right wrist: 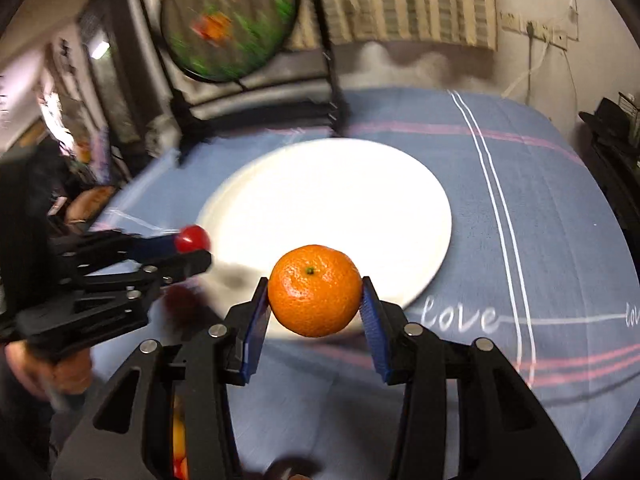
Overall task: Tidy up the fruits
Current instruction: 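Carry both fruits onto the white plate and open both tools, then grasp a small yellow fruit with the right tool while the left tool grasps a dark red plum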
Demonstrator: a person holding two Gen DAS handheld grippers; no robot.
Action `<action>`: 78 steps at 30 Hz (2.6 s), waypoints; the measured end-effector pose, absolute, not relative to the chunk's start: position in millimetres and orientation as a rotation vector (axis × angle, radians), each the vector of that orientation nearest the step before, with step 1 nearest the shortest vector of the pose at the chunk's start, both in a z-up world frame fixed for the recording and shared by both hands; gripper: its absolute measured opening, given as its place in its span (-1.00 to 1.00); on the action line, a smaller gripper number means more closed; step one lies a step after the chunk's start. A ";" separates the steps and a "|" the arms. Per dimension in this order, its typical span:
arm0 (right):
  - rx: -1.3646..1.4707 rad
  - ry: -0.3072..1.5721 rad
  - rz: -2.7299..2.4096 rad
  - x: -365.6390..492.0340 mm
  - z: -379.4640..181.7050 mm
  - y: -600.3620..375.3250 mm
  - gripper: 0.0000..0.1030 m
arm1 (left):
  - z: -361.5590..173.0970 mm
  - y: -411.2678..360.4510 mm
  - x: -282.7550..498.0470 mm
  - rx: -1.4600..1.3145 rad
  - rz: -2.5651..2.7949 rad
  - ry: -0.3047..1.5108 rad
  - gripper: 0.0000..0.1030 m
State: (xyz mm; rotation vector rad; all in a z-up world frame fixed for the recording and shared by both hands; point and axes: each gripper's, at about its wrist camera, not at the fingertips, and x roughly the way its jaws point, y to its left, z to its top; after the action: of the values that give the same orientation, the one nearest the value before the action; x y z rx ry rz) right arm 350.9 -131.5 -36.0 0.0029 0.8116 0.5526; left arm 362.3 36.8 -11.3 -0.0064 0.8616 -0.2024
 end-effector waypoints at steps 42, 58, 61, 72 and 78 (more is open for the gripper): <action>-0.029 0.802 0.515 157.2 -78.5 -216.5 0.24 | -45.3 -13.0 114.4 -0.039 -0.190 0.799 0.86; -0.072 0.876 0.621 116.9 -101.6 -186.6 -0.43 | -47.8 -12.1 102.3 -0.034 -0.197 0.757 0.86; -0.059 0.858 0.623 116.8 -100.5 -192.5 -0.44 | -48.2 -13.5 105.6 -0.036 -0.208 0.766 0.78; 0.064 0.802 0.644 119.2 -97.5 -217.3 -0.44 | -54.1 -44.6 146.4 0.016 -0.352 0.843 -0.12; 0.068 0.795 0.655 119.1 -97.1 -217.4 -0.44 | -57.6 -53.4 158.3 0.047 -0.354 0.870 -0.09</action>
State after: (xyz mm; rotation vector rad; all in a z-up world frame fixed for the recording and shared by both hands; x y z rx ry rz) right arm 119.1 -217.4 -97.1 0.0683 0.7948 0.6550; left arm 158.3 -53.4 -57.6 0.0474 0.8704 -0.3543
